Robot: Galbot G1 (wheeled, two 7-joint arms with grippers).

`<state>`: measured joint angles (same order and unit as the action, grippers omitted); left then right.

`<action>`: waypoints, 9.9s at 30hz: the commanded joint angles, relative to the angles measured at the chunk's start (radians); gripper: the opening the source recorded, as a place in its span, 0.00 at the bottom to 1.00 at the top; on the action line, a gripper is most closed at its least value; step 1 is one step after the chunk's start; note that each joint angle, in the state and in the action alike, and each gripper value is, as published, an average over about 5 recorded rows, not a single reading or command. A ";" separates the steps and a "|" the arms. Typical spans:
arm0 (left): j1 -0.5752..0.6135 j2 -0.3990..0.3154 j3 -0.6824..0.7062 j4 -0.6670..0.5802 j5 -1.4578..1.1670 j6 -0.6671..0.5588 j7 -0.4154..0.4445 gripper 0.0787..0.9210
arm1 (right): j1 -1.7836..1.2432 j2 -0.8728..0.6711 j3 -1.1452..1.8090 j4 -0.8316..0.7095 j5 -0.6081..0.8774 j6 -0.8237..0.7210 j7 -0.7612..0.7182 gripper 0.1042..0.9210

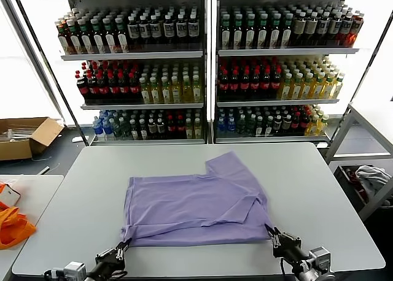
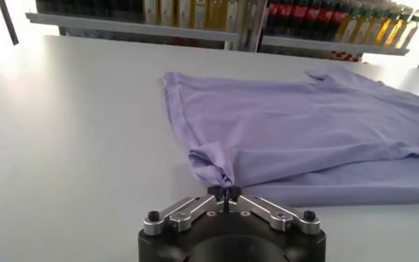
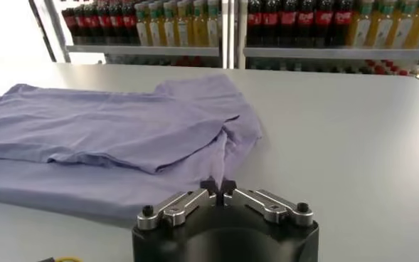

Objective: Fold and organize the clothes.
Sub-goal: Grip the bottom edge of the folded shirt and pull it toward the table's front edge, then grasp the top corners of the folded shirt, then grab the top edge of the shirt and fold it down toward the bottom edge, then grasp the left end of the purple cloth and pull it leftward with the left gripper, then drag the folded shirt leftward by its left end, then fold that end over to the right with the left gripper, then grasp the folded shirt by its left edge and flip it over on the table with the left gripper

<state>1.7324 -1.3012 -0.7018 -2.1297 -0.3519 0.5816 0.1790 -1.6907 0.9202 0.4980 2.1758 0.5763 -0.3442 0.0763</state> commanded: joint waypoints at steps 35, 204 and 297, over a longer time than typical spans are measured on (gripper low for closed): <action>-0.651 0.306 0.141 0.430 -0.160 -0.003 0.011 0.88 | 1.165 0.178 -0.369 -0.829 0.007 -0.159 -0.313 0.88; -0.246 0.101 0.043 0.155 -0.037 -0.366 -0.330 0.13 | -0.095 0.280 0.254 0.064 -0.123 0.382 -0.162 0.88; -0.397 0.218 0.168 0.291 -0.322 -0.006 -0.180 0.88 | -0.201 0.331 0.274 0.119 -0.130 0.407 -0.170 0.88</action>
<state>1.3915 -1.0402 -0.6427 -1.9688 -0.6621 0.5305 0.0008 -1.8890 1.2507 0.7706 2.2952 0.4463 0.0611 -0.0945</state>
